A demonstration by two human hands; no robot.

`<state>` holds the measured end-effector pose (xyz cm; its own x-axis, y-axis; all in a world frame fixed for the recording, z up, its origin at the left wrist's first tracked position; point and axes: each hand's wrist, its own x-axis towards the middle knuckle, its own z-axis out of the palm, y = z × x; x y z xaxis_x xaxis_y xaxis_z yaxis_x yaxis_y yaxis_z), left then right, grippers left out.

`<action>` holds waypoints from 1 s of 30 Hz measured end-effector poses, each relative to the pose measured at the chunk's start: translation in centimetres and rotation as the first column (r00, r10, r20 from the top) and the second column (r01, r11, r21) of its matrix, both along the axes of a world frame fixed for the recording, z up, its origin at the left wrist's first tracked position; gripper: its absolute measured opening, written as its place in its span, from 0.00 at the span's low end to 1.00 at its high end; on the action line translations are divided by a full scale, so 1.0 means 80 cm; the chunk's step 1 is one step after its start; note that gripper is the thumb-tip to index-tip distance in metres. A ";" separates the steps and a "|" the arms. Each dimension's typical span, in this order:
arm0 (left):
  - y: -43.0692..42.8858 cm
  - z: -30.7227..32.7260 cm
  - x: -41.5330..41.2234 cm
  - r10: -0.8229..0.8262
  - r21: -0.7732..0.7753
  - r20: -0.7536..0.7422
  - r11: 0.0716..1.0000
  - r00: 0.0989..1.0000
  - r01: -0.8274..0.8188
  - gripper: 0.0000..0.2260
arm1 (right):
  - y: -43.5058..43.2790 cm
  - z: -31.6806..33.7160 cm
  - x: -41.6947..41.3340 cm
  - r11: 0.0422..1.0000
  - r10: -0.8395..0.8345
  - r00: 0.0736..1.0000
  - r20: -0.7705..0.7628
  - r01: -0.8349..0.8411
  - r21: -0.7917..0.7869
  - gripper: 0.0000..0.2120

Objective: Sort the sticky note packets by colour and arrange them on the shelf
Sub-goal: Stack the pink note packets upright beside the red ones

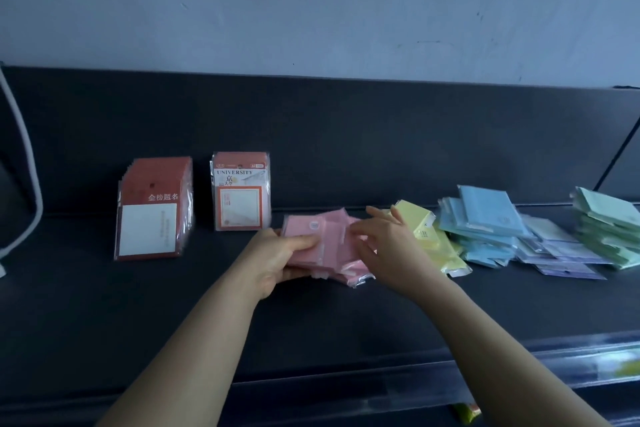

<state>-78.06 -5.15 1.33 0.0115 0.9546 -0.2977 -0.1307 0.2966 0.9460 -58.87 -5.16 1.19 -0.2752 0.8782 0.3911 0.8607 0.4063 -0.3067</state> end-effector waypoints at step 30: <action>-0.017 0.004 -0.061 -0.127 -0.073 -0.985 0.920 0.119 0.385 0.35 | -0.036 -0.030 -0.009 0.991 0.130 0.990 -0.059 -0.131 -0.001 0.17</action>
<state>-82.96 -6.51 1.62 0.0966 0.9871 -0.1278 0.9645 -0.0612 0.2569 -59.63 -8.00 -1.23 -0.3641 0.8384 0.4055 0.7809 0.5121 -0.3576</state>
